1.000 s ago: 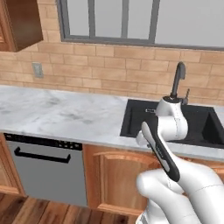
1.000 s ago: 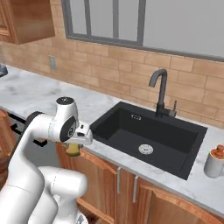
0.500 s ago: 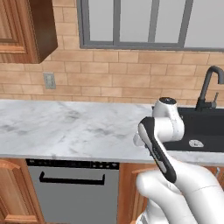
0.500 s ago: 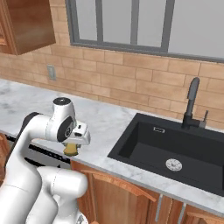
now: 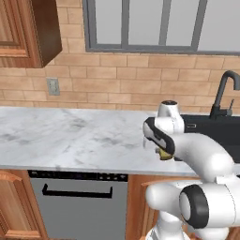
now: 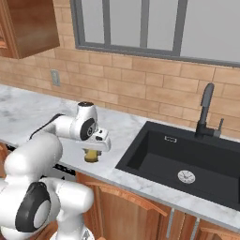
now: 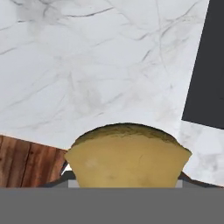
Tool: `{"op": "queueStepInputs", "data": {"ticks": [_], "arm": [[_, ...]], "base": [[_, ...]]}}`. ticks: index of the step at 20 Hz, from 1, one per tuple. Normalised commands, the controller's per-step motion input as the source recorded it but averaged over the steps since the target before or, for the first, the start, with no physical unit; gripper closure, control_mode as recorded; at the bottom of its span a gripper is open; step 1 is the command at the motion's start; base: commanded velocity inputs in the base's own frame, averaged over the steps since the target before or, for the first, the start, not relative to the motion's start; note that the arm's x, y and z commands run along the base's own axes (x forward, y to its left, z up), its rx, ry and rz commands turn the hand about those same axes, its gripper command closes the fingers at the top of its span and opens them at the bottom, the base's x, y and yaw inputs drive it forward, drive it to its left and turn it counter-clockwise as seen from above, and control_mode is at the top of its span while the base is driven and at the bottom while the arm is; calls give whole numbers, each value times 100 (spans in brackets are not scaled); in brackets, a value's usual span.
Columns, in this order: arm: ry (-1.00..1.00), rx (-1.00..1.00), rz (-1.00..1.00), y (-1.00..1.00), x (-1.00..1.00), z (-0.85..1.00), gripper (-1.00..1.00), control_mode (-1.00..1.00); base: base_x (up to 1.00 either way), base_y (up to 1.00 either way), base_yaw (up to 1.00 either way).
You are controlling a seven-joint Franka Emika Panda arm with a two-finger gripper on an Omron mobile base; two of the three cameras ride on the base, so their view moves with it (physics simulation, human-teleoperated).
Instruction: Restock the sink supplies by placing the sponge and soap dispenser on the counter and next to the sink. Make sure the soap dispenser is upright.
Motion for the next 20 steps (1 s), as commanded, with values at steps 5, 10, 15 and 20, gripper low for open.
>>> {"op": "queueStepInputs", "data": {"ticks": [5,10,15,20], "arm": [[21,0,0,-37,81,-19,100,-100],[5,0,0,-11,57,-40,100,-100],[0,0,0,0,33,-53,100,-100],[0,0,0,-8,23,-46,-100,-100]], "base": [[0,0,0],[0,0,0],[0,0,0],[0,0,0]]}}
